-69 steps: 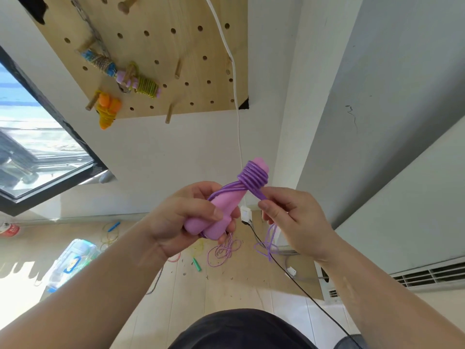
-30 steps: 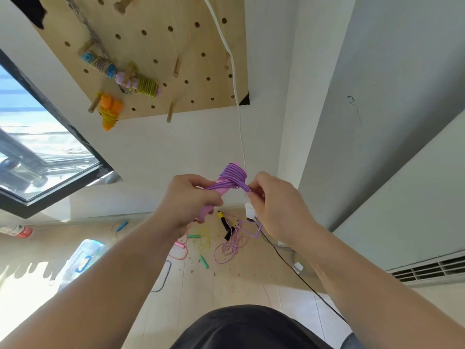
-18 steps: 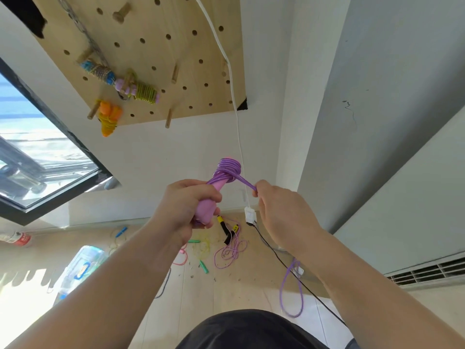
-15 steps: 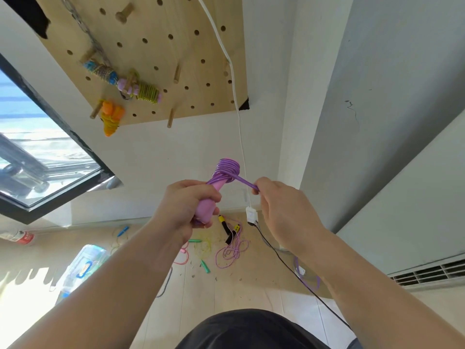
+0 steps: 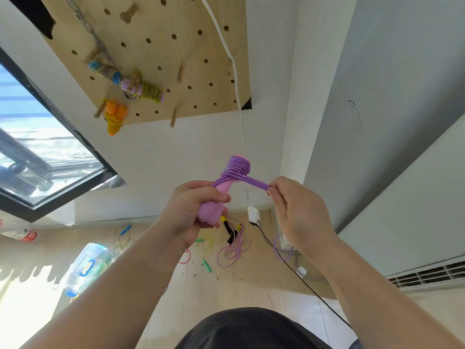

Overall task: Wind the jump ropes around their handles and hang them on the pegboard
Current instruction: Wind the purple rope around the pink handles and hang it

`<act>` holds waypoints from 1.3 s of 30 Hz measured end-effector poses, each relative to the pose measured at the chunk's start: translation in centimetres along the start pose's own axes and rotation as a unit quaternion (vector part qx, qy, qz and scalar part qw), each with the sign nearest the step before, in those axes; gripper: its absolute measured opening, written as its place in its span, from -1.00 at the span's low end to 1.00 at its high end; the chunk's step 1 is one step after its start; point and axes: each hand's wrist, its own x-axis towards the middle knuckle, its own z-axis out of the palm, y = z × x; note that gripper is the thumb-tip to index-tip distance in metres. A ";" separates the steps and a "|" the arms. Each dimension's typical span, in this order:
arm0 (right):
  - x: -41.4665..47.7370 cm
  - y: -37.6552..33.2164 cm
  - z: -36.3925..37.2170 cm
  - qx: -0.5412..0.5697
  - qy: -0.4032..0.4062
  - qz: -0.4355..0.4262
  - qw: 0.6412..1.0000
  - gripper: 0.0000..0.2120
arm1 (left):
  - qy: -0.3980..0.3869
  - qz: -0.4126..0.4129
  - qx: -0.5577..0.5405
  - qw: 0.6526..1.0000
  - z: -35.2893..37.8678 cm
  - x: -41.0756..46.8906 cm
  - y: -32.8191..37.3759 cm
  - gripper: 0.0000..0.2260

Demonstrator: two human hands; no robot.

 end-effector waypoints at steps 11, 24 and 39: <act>0.3 1.0 0.3 0.055 -0.145 -0.131 0.979 -0.88 | -0.331 -0.055 0.009 0.942 -0.6 -0.8 0.9 -0.57; 3.8 -1.4 -0.8 -0.158 -0.355 -0.172 0.905 -0.78 | -0.164 0.014 0.599 0.783 0.7 0.9 -0.8 -0.84; -1.7 1.3 1.6 -0.039 0.058 -0.174 0.982 -0.74 | -0.017 -0.029 0.107 0.994 -0.4 1.5 0.0 -0.68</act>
